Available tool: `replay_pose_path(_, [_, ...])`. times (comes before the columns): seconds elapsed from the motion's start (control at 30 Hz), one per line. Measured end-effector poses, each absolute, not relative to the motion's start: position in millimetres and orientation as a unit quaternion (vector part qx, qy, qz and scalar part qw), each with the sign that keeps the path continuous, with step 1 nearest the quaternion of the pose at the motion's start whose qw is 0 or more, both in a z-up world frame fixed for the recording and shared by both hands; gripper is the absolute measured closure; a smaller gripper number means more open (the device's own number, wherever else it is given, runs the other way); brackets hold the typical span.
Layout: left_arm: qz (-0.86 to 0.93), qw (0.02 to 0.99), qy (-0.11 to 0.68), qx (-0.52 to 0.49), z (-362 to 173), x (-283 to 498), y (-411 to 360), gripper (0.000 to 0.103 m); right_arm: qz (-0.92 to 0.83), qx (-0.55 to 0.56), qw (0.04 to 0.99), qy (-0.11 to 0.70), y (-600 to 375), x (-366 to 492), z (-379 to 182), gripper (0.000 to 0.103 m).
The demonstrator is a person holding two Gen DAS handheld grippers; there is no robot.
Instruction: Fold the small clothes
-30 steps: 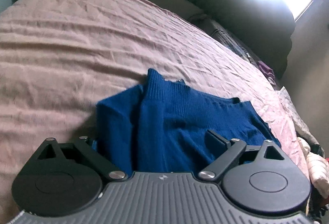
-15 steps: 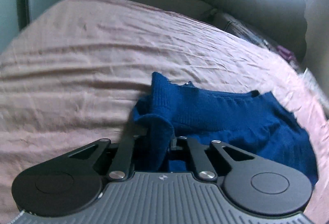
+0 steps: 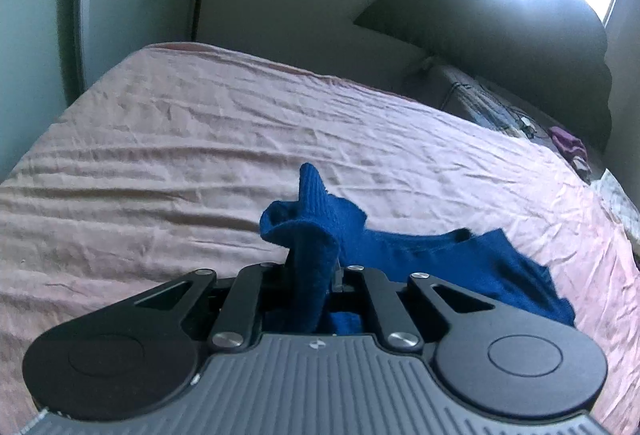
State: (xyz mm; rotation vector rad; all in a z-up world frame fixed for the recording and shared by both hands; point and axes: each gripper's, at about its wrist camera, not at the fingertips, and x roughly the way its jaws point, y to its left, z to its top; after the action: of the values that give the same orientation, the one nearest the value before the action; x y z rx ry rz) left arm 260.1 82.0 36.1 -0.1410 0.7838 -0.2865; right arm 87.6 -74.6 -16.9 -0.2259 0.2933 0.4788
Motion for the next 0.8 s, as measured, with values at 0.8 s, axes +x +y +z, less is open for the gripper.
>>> replay_pose_path(0.8, [-0.146,0.928,0.343,0.019,63,236,-77,0.093,0.166,0.058,0.972,0.159,-205,53,-32,0.098])
